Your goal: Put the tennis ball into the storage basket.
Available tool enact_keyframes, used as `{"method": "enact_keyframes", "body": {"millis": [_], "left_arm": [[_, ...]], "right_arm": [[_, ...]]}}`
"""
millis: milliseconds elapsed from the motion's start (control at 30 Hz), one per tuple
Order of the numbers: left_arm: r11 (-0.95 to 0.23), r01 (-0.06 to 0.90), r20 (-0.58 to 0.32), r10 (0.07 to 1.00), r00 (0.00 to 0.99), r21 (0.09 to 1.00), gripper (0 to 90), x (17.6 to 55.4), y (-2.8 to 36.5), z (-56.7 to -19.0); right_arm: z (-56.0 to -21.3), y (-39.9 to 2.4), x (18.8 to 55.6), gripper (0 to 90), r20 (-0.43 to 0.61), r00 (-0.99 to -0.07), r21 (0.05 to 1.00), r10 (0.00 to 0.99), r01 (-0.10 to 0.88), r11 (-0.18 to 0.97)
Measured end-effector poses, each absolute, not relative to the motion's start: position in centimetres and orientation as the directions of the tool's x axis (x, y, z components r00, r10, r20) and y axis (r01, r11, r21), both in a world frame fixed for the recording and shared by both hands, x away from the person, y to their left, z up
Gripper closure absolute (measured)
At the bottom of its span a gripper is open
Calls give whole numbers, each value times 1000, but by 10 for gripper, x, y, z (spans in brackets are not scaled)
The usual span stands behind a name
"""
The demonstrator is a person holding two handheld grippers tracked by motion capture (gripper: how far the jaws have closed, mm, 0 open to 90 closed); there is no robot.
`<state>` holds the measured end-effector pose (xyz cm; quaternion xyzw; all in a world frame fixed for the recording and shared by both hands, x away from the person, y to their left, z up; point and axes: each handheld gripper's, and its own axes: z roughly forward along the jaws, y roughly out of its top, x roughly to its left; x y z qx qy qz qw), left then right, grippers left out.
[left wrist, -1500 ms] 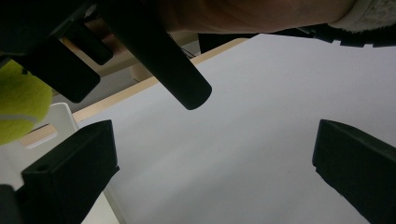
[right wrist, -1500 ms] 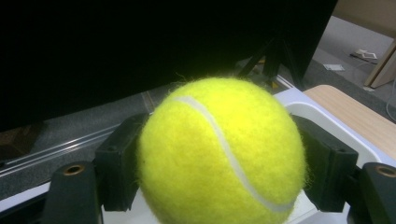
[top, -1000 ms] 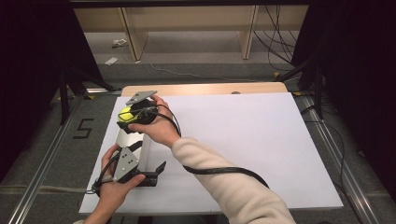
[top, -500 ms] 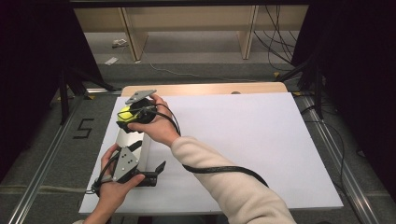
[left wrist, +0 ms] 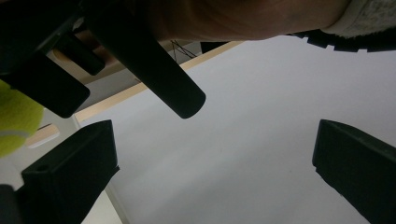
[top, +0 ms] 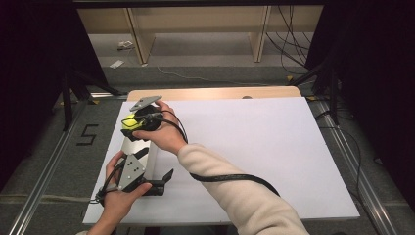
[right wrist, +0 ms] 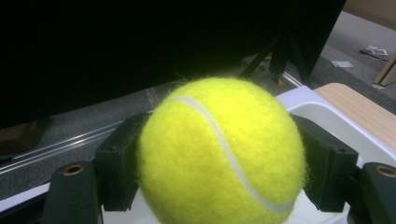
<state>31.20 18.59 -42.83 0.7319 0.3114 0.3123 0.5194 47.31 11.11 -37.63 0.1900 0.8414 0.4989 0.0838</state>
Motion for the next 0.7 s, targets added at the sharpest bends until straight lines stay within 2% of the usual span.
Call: {"method": "enact_keyframes", "body": {"millis": [700], "left_arm": [[-276, 126, 145, 779, 609, 953, 0, 311, 186, -428]], "right_arm": [[-386, 118, 475, 266, 58, -920, 859, 387, 244, 450]]}}
